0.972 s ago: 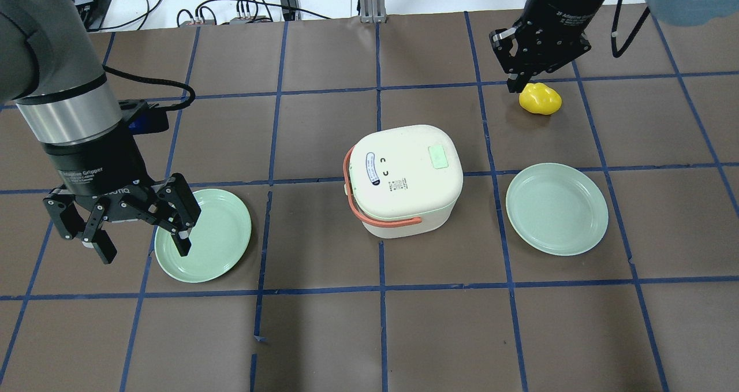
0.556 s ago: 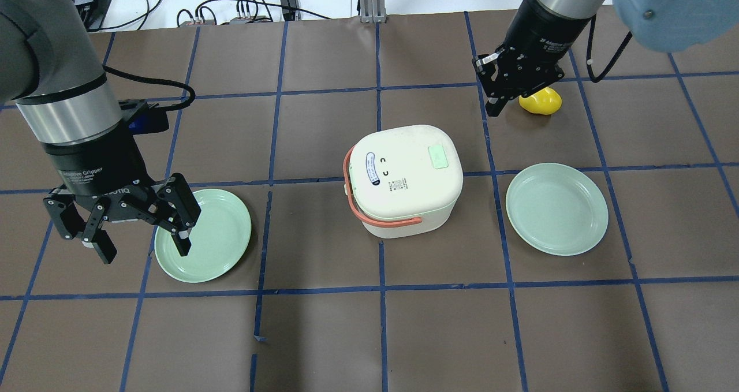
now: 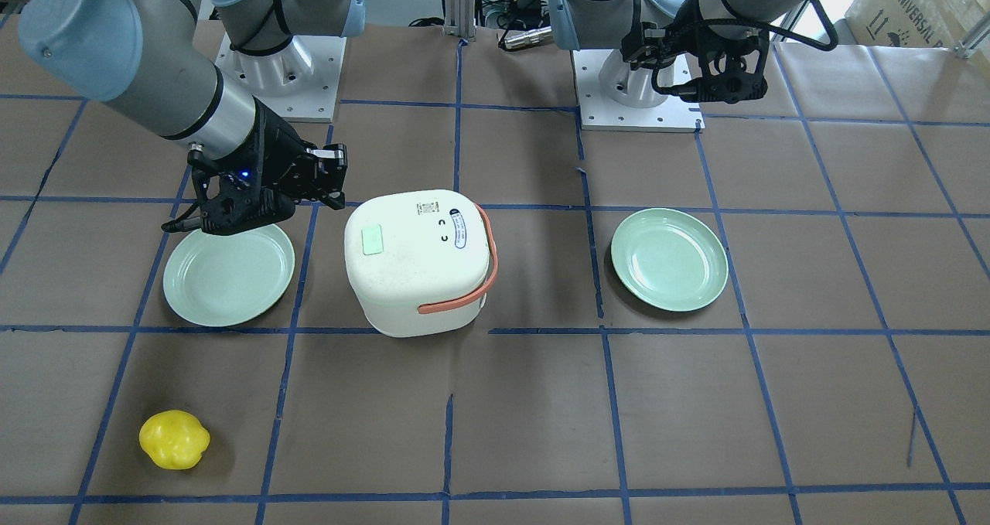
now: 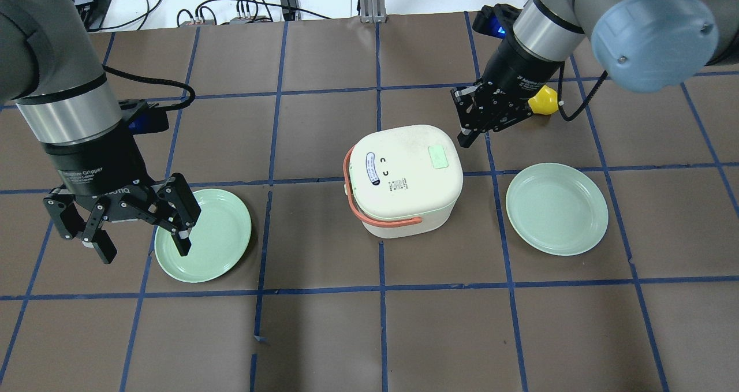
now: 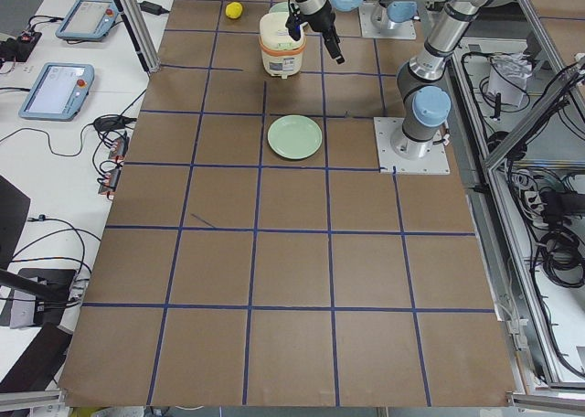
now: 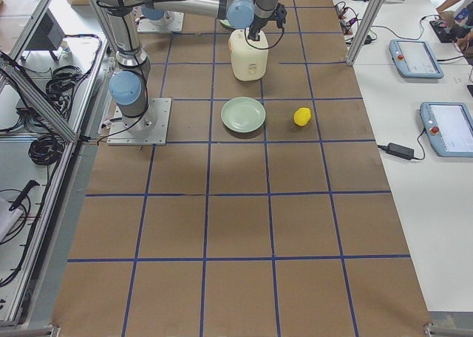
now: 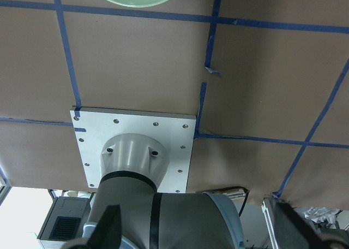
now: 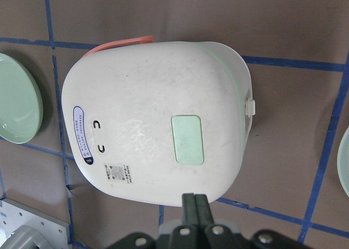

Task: Press rice cooker button
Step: 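Move the right gripper over the rice cooker's green lid button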

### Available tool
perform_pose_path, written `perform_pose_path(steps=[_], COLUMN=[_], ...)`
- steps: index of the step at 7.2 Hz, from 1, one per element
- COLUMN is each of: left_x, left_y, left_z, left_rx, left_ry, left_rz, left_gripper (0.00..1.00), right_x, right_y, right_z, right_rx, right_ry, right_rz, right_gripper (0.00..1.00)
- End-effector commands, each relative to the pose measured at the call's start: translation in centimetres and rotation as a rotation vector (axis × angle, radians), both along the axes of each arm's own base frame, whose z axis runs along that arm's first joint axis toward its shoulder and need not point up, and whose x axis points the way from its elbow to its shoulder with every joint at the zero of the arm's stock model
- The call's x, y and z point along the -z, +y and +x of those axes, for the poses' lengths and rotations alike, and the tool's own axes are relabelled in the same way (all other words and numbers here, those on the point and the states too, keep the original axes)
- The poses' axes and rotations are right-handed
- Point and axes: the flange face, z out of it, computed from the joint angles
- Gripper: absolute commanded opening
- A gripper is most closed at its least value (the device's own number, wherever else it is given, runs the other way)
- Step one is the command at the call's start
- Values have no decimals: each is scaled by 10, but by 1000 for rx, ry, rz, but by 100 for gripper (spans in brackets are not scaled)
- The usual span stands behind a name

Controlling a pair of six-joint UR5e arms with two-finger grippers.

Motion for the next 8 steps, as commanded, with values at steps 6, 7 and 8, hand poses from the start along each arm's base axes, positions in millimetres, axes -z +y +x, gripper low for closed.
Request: perform_pose_path(steps=[6,7,8], left_x=[0,0,0], left_y=[0,0,0], left_z=[0,0,0], left_rx=[0,0,0], left_ry=[0,0,0], left_rz=[0,1,0], left_gripper=[100,100,100], right_x=[17,27,34], right_y=[4,5,7], right_z=[8,8,8], right_rx=[11,14,14], right_ry=[-74,-81,-81], right_rz=[-8,-5,-8], right_gripper=[4,4,4])
